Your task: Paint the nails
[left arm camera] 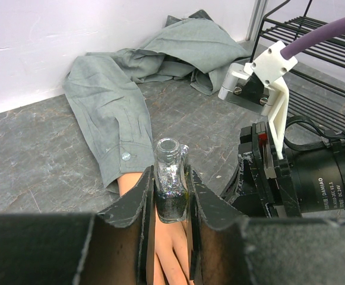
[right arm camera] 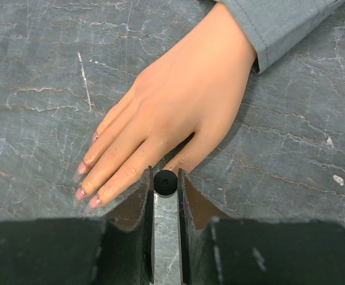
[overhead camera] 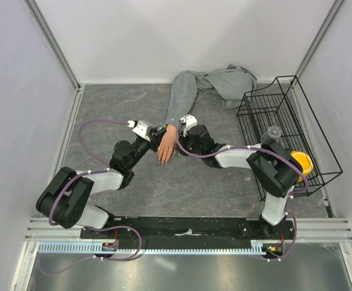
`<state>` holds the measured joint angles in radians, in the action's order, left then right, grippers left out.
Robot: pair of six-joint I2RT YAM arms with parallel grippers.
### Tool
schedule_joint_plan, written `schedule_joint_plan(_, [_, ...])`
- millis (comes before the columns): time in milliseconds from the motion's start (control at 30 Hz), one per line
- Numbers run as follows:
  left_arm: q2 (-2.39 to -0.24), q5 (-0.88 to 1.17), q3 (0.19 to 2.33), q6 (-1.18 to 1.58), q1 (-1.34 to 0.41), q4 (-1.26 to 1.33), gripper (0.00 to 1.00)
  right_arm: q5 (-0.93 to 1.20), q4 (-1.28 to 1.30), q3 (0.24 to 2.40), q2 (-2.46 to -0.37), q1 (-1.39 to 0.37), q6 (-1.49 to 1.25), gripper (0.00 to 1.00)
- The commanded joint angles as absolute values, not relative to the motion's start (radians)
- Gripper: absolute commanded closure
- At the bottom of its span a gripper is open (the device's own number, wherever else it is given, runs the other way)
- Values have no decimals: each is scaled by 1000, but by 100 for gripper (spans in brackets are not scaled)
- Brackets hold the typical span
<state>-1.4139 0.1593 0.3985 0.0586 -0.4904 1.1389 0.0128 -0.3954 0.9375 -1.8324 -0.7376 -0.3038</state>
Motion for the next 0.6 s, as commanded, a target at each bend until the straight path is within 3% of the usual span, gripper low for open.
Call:
schedule_joint_plan(0, [-1414, 156, 413, 21, -494, 1186, 98, 44, -456, 973, -1841, -750, -325, 100])
schedule_joint_plan(300, [-1414, 156, 414, 21, -492, 1186, 98, 51, -448, 940, -1807, -753, -350, 100])
schedule_joint_plan(567, [-1387, 218, 446, 75, -492, 1111, 98, -38, -310, 873, -1563, -755, -322, 100])
